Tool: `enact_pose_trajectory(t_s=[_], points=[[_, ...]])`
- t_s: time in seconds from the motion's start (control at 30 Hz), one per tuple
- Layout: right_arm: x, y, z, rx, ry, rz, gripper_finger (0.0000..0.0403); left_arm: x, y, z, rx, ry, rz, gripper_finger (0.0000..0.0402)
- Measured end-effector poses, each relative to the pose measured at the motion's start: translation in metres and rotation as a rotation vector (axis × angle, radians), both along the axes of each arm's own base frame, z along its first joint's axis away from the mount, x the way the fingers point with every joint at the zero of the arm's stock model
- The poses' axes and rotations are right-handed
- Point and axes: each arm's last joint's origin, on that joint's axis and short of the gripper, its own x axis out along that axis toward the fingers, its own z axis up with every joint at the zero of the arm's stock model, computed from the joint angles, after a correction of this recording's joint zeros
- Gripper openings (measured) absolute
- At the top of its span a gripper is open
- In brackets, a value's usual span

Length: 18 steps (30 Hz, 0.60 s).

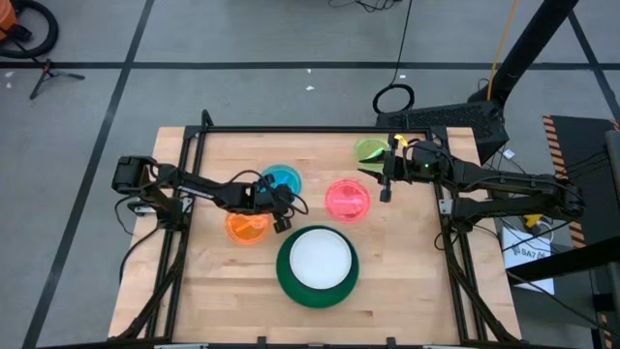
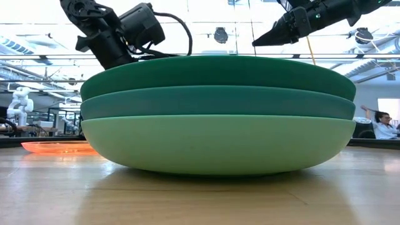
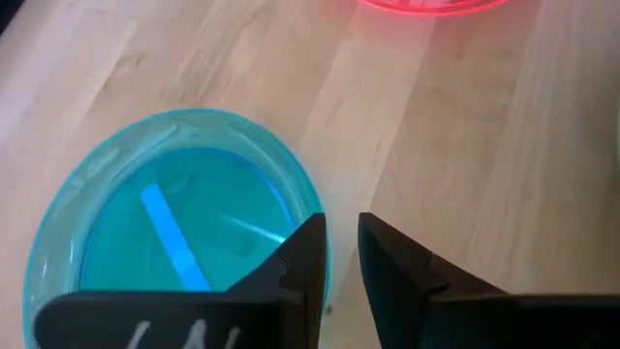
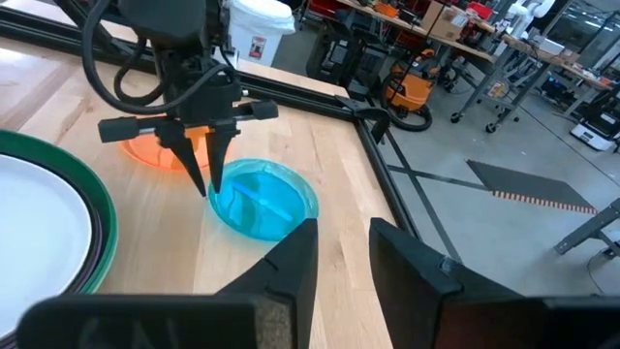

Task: Stack plastic plates
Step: Stack the light blue plate on top of the white plate

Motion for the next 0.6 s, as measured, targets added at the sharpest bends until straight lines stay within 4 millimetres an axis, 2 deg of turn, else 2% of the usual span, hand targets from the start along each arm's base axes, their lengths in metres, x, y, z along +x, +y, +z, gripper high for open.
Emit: enact_pose_trajectory(t_s=[0.1,0.37,0.47,0.6], points=[[0.0,0.0,0.0,0.0,0.0,0.0,0.0089,0.001,0.002,-0.002,0.007,0.006,-0.003,0.0096],[0.0,0.0,-0.001,0.001,0.005,0.0,0.0089,0.0,0.005,-0.004,0.017,0.023,0.008,0.02],[0.0,0.0,-0.001,0.001,0.005,0.0,0.0089,0.0,0.005,-0.006,0.028,0.041,-0.003,0.0217],[0.0,0.0,-0.001,0.002,0.005,0.0,0.0089,0.001,0.005,-0.014,0.032,0.072,-0.012,0.022]])
